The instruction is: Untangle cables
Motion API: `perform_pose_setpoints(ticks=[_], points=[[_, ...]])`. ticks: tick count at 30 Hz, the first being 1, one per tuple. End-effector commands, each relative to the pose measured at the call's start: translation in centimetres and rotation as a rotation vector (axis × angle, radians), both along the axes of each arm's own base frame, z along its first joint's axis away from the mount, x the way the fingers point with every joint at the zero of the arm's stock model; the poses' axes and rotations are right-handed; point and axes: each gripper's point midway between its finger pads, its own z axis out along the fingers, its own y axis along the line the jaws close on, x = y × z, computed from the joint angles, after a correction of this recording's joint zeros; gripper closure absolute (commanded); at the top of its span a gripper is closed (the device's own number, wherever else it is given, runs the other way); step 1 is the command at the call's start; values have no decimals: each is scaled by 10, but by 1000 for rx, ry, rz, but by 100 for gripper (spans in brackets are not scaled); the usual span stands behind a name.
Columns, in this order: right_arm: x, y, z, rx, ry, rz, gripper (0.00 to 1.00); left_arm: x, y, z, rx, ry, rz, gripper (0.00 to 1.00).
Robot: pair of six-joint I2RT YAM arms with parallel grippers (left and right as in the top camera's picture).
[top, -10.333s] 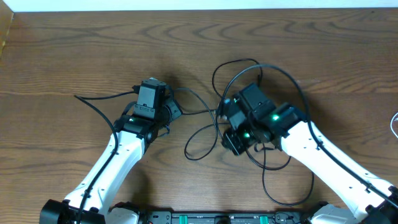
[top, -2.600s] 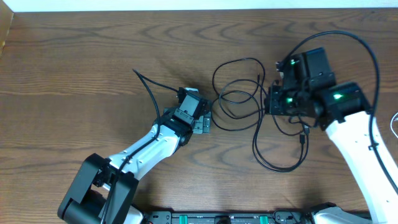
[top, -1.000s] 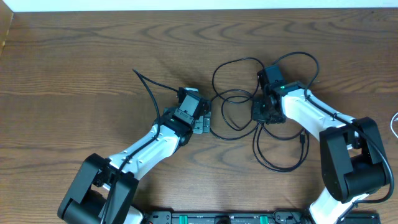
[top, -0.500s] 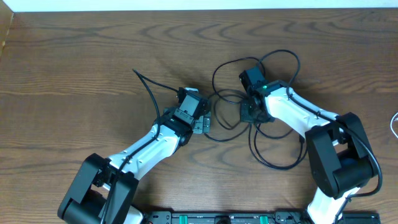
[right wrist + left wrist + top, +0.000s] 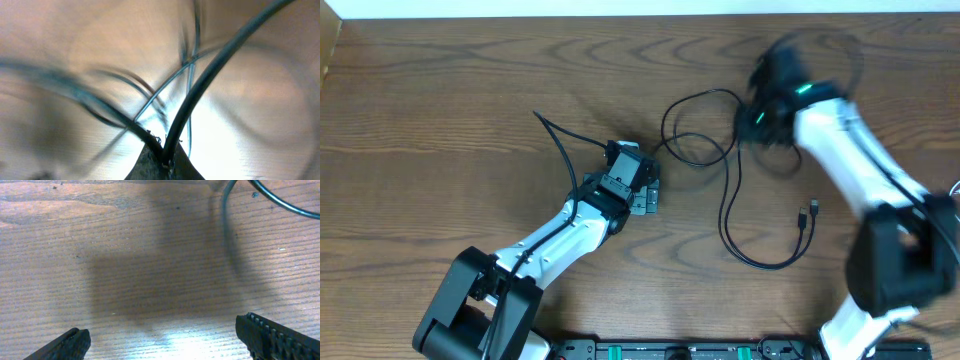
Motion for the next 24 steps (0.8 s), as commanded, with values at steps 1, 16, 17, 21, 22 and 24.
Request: perform_pose_setpoints(ticks=[1, 16, 17, 21, 22, 24], points=[[18, 2, 148, 160, -342, 95, 99, 5, 4, 5, 15, -22, 5, 2], [46, -97, 282, -66, -788, -67, 99, 5, 4, 5, 15, -22, 5, 2], [49, -102, 293, -74, -830, -75, 99, 5, 4, 5, 15, -22, 5, 2], [46, -105, 331, -64, -925, -60, 99, 5, 4, 5, 15, -22, 5, 2], [44, -105, 339, -76, -944, -50, 99, 5, 4, 5, 15, -22, 5, 2], [40, -107, 358, -110, -988, -41, 99, 6, 1, 6, -5, -25, 12, 2]])
